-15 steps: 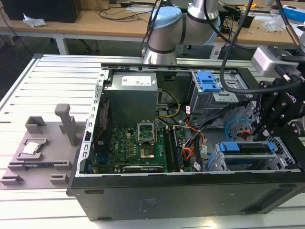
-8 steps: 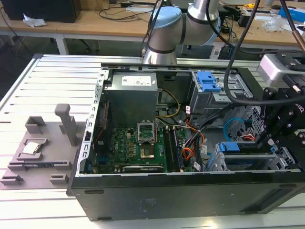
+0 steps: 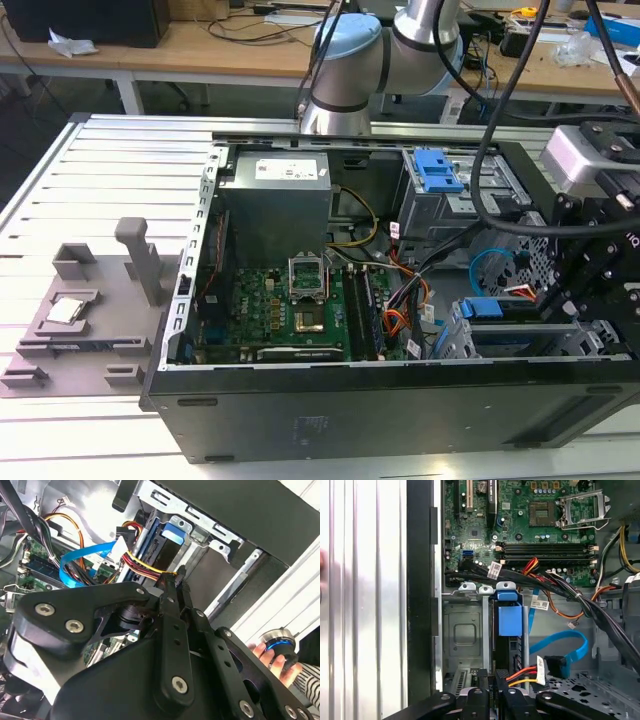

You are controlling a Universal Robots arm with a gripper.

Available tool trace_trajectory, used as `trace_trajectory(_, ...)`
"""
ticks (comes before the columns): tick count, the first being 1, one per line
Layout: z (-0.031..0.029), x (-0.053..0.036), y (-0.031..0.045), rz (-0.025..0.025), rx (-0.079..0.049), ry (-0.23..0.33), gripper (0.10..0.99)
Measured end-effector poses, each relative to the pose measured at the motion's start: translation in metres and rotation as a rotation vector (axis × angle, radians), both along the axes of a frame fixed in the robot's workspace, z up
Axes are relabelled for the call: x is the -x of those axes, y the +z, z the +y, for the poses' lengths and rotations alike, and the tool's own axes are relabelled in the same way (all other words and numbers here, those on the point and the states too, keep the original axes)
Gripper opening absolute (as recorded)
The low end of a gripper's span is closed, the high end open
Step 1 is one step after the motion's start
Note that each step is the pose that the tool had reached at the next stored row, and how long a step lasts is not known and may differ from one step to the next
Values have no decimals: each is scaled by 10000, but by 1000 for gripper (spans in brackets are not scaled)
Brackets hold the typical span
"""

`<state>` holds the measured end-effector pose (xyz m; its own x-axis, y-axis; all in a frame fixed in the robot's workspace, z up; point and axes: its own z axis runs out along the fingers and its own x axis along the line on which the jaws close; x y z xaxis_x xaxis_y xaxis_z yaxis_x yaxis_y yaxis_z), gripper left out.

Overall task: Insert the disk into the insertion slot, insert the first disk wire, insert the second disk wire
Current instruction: 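Insert the first disk wire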

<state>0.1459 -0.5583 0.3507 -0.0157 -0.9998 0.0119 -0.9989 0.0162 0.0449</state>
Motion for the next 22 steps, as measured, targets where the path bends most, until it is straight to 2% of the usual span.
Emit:
trace_trajectory(3,27,0,-6,0,-49,0,165)
trace_trajectory(7,163,-1,-13,0,-166,1,165)
trace_trajectory(9,209,-1,-23,0,-200,0,165)
trace_trajectory(22,216,-20,-101,1,-214,1,165)
